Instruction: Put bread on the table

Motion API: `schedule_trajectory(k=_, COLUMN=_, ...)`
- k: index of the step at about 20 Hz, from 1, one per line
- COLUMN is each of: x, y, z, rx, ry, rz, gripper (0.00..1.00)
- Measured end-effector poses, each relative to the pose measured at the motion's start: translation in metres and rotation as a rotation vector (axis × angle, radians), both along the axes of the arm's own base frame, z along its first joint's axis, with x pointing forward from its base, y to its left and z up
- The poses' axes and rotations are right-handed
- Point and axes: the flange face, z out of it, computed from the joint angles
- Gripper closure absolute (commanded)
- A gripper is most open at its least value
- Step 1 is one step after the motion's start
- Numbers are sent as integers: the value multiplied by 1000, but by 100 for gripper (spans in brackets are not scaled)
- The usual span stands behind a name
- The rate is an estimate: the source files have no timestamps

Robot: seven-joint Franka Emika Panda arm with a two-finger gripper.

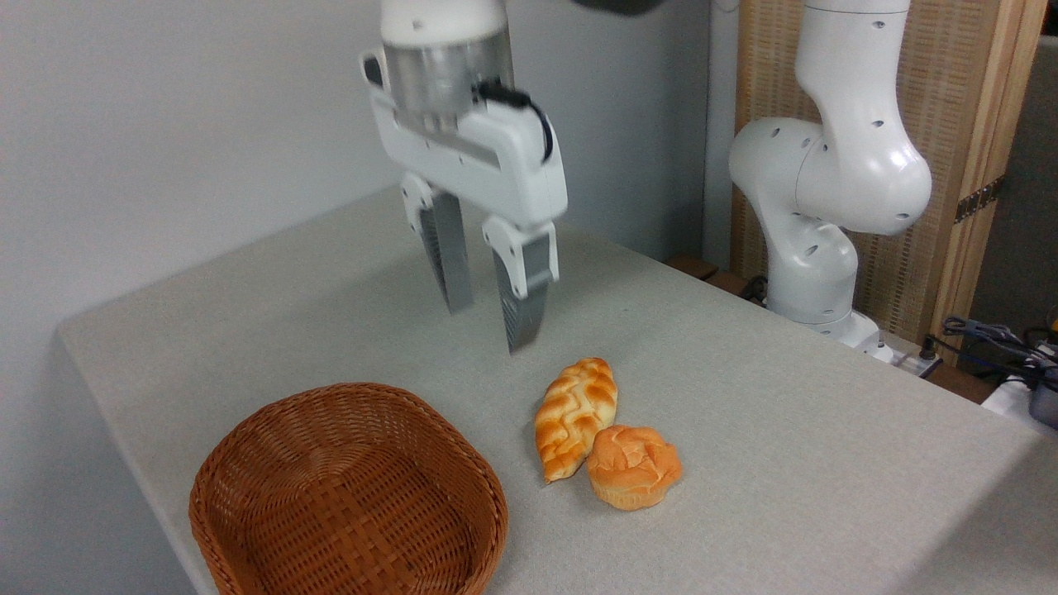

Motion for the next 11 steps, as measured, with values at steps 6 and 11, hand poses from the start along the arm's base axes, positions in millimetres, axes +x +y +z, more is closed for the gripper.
schedule_trajectory(k=6, x=29, y=-27, z=29, rx=-27, ry=15, rz=1, gripper=0)
schedule_trajectory(k=11, x=35, y=-42, z=25, rx=-27, ry=25, rz=-24, gripper=0)
